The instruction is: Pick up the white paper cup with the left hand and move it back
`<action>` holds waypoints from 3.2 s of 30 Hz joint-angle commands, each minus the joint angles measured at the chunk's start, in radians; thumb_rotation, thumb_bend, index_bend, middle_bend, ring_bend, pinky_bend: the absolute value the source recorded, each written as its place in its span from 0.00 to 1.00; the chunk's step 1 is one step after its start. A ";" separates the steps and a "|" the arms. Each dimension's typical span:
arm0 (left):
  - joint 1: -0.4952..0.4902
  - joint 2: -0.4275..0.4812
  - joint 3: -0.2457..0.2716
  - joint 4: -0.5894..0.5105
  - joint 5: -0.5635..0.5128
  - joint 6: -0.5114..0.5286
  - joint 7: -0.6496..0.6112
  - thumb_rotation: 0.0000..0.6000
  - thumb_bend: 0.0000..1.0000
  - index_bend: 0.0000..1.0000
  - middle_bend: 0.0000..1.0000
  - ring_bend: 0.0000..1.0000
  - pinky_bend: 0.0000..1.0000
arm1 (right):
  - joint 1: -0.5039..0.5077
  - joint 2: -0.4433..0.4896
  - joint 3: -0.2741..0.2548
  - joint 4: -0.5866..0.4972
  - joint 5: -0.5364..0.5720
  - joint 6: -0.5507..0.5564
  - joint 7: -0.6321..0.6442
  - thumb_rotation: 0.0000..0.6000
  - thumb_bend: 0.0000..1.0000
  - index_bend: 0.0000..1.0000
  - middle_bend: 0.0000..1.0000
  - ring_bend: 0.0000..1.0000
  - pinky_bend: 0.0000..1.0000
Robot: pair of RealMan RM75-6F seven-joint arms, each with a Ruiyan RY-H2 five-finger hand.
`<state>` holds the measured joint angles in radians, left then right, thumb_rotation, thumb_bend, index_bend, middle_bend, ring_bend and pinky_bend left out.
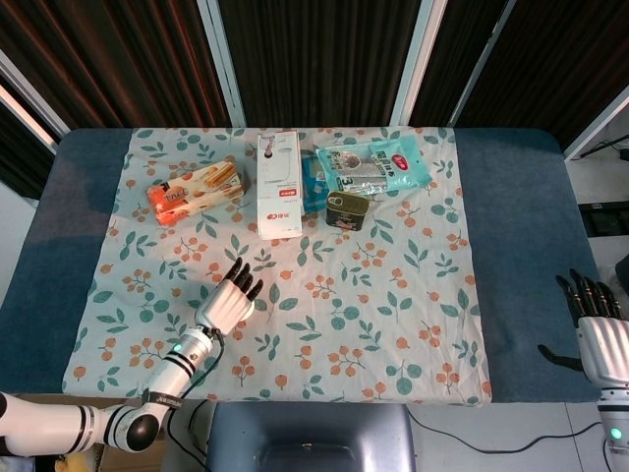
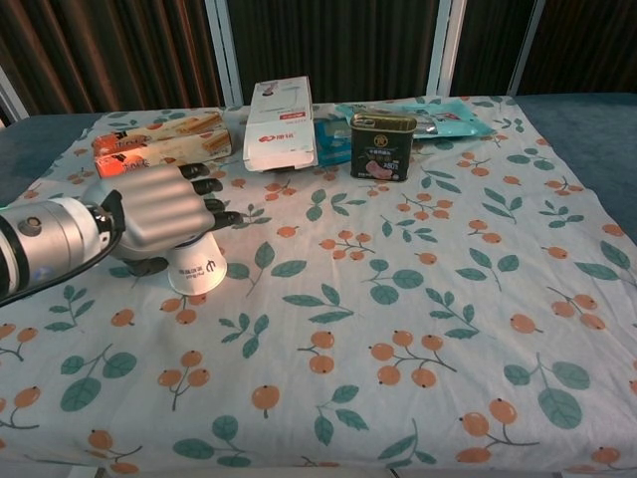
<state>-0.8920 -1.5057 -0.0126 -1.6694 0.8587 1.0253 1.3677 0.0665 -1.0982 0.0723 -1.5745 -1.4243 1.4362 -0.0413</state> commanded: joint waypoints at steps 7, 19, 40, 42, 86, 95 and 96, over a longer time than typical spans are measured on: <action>0.017 -0.008 0.016 0.038 0.175 0.019 -0.229 1.00 0.39 0.45 0.45 0.16 0.02 | 0.000 0.003 0.003 -0.001 0.010 -0.006 0.004 1.00 0.11 0.00 0.00 0.00 0.00; 0.121 0.029 -0.136 0.136 0.275 -0.110 -1.170 1.00 0.39 0.40 0.42 0.16 0.04 | 0.003 0.005 0.005 0.000 0.017 -0.016 0.012 1.00 0.11 0.00 0.00 0.00 0.00; 0.164 -0.104 -0.158 0.522 0.501 -0.226 -2.065 1.00 0.40 0.25 0.32 0.06 0.07 | -0.001 0.016 0.003 -0.023 0.015 -0.011 0.012 1.00 0.11 0.00 0.00 0.00 0.00; 0.162 -0.105 -0.153 0.528 0.511 -0.226 -2.080 1.00 0.40 0.20 0.26 0.03 0.06 | -0.001 0.016 0.005 -0.022 0.018 -0.012 0.015 1.00 0.11 0.00 0.00 0.00 0.00; 0.071 -0.153 -0.314 0.290 -0.078 -0.150 -0.929 1.00 0.31 0.00 0.00 0.00 0.00 | -0.003 0.015 0.013 0.007 0.041 -0.025 0.055 1.00 0.11 0.00 0.00 0.00 0.00; -0.003 -0.175 -0.347 0.258 -0.321 -0.081 -0.831 1.00 0.31 0.00 0.00 0.00 0.00 | 0.004 0.006 0.014 0.015 0.043 -0.037 0.056 1.00 0.11 0.00 0.00 0.00 0.00; -0.009 -0.182 -0.349 0.262 -0.335 -0.072 -0.825 1.00 0.31 0.00 0.00 0.00 0.00 | 0.004 0.006 0.015 0.016 0.044 -0.037 0.056 1.00 0.11 0.00 0.00 0.00 0.00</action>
<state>-0.8783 -1.6698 -0.3490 -1.4058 0.5547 0.9281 0.5226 0.0703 -1.0925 0.0868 -1.5590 -1.3809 1.3994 0.0145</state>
